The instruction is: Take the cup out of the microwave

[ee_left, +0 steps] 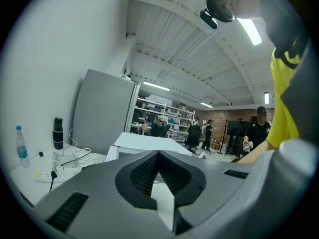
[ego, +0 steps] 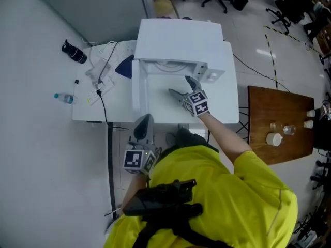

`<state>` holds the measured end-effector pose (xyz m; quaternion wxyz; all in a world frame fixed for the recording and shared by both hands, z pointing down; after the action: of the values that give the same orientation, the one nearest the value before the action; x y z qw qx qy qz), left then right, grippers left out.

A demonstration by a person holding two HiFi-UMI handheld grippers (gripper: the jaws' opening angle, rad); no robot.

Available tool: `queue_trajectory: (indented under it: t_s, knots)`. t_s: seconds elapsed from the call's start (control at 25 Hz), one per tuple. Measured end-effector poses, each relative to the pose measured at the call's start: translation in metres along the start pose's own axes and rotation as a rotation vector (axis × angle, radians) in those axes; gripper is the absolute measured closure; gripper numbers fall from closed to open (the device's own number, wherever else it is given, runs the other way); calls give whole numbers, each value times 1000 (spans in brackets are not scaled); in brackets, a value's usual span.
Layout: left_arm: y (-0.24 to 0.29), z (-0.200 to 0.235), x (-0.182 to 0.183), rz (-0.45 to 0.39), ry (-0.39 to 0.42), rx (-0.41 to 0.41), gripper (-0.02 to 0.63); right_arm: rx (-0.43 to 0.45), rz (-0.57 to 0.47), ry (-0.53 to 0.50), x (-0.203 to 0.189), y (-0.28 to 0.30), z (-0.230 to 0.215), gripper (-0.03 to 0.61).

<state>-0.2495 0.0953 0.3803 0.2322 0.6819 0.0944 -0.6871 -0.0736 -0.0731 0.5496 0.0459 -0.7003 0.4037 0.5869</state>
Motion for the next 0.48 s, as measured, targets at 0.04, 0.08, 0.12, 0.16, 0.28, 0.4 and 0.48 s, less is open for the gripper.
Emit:
queue_trajectory:
  t_s: [0.04, 0.08, 0.12, 0.16, 0.28, 0.4, 0.48]
  knots:
    - [1, -1, -1, 16, 5, -8, 614, -30, 21, -15, -7, 28, -11, 129]
    - [1, -1, -1, 24, 11, -13, 614, -62, 35, -21, -12, 54, -23, 122]
    - [1, -2, -1, 23, 21, -13, 614, -91, 40, -19, -15, 77, -34, 71]
    - [1, -3, -1, 20, 30, -10, 614, -116, 36, -18, -15, 98, -44, 71]
    - [3, 4, -6, 34, 35, 13, 614, -141, 13, -46, -6, 148, -60, 69]
    - [16, 17, -9, 27, 32, 37, 614, -160, 11, -73, 1, 189, -78, 70]
    - [26, 22, -10, 29, 44, 36, 614, -167, 5, -94, 4, 206, -85, 71]
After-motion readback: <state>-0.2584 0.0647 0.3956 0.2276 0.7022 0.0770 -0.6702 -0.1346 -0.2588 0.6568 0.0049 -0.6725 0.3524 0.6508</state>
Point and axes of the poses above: the fingertips, and each gripper's own axes: y forward along the fingers, z to its left, x out of its top, the point moved 6 cm from there along -y, backward along the fingers, and after that the axes turned 10 degrees about y, right-handed, at the moved point
